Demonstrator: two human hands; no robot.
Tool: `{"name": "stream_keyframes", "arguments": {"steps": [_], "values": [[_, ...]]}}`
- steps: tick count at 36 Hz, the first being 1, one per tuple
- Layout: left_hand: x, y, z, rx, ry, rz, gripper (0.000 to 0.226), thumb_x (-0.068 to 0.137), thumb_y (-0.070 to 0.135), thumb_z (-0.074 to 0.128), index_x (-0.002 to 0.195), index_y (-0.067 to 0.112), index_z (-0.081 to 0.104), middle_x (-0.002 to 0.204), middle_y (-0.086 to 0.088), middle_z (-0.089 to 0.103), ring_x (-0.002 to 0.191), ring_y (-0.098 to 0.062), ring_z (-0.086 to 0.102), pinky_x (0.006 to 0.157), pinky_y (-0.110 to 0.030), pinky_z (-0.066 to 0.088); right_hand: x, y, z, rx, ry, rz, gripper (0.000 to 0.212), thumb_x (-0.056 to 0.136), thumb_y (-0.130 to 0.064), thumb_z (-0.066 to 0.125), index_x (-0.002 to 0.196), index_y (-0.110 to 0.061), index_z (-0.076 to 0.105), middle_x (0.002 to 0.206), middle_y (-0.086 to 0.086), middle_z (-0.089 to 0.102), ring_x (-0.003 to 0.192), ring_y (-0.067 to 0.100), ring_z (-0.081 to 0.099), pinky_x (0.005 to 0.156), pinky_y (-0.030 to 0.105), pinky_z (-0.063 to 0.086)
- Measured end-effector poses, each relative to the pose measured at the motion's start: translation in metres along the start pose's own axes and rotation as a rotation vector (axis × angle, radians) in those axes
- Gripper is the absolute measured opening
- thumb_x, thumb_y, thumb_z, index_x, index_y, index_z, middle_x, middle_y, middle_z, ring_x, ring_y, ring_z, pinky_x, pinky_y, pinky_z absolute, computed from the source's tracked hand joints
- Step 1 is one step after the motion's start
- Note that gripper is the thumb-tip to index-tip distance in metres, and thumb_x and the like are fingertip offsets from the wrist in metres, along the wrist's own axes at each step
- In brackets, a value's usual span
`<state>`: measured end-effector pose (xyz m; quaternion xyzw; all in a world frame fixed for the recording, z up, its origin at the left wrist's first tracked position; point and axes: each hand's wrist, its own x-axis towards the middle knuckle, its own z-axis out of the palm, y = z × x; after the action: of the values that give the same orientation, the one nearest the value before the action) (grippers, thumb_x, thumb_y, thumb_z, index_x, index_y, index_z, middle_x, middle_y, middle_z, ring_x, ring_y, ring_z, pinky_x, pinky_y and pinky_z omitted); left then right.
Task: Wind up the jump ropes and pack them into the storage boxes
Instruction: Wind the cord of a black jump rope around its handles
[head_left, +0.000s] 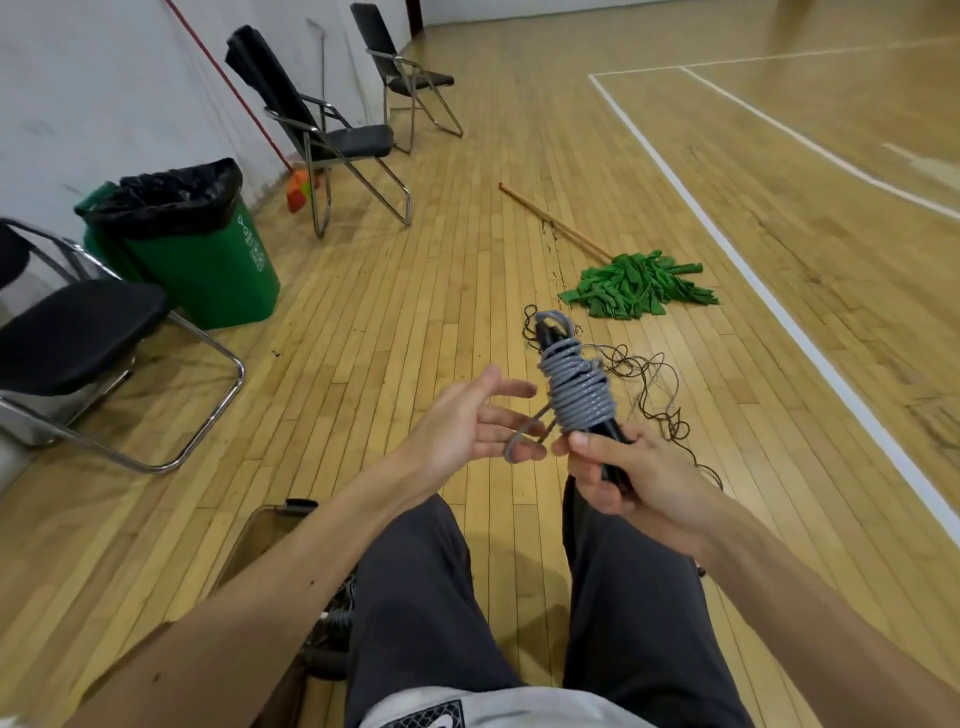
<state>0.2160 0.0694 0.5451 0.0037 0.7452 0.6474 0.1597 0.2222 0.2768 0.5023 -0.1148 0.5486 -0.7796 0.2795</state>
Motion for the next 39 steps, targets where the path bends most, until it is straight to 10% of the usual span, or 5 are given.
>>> {"name": "stream_keyframes", "arguments": {"steps": [18, 24, 29, 34, 39], "values": [[-0.046, -0.024, -0.037, -0.657, 0.477, -0.205, 0.004, 0.098, 0.004, 0.056, 0.098, 0.004, 0.060, 0.113, -0.021, 0.058, 0.094, -0.029, 0.060, 0.098, -0.045, 0.052, 0.064, 0.046, 0.071, -0.633, 0.103, 0.017, 0.026, 0.088, -0.026, 0.077, 0.077, -0.013, 0.057, 0.057, -0.003, 0.050, 0.049, 0.009, 0.043, 0.049, 0.022, 0.036], [-0.048, -0.061, -0.081, -0.748, 0.603, -0.325, 0.005, 0.097, 0.006, 0.054, 0.099, 0.002, 0.057, 0.104, -0.021, 0.063, 0.066, -0.023, 0.058, 0.065, -0.034, 0.050, 0.116, 0.073, 0.099, -0.985, 0.034, -0.034, 0.051, 0.075, -0.053, 0.082, 0.059, -0.018, 0.049, 0.049, -0.008, 0.041, 0.044, 0.005, 0.035, 0.046, 0.025, 0.027], [-0.048, -0.089, -0.146, -0.798, 0.696, -0.343, 0.009, 0.101, 0.008, 0.052, 0.096, 0.002, 0.056, 0.106, -0.017, 0.059, 0.104, -0.027, 0.060, 0.094, -0.039, 0.054, 0.182, 0.085, 0.138, -1.244, -0.175, -0.029, 0.054, 0.086, -0.062, 0.068, 0.059, -0.020, 0.046, 0.051, -0.006, 0.048, 0.046, 0.008, 0.045, 0.046, 0.024, 0.034], [-0.059, -0.130, -0.216, -0.768, 0.756, -0.308, 0.025, 0.094, -0.010, 0.057, 0.119, -0.009, 0.058, 0.114, -0.023, 0.068, 0.098, -0.024, 0.072, 0.082, -0.027, 0.059, 0.248, 0.106, 0.183, -1.283, -0.286, 0.054, 0.064, 0.089, -0.070, 0.056, 0.076, -0.008, 0.062, 0.069, 0.012, 0.070, 0.063, 0.029, 0.068, 0.062, 0.046, 0.056], [-0.069, -0.187, -0.257, -0.705, 0.885, -0.299, 0.034, 0.089, -0.001, 0.070, 0.121, 0.003, 0.059, 0.107, -0.014, 0.072, 0.086, -0.017, 0.070, 0.067, -0.021, 0.056, 0.291, 0.154, 0.215, -0.832, -0.423, 0.361, 0.060, 0.093, -0.063, 0.058, 0.071, -0.008, 0.063, 0.058, 0.010, 0.063, 0.046, 0.019, 0.057, 0.044, 0.029, 0.042]]}}
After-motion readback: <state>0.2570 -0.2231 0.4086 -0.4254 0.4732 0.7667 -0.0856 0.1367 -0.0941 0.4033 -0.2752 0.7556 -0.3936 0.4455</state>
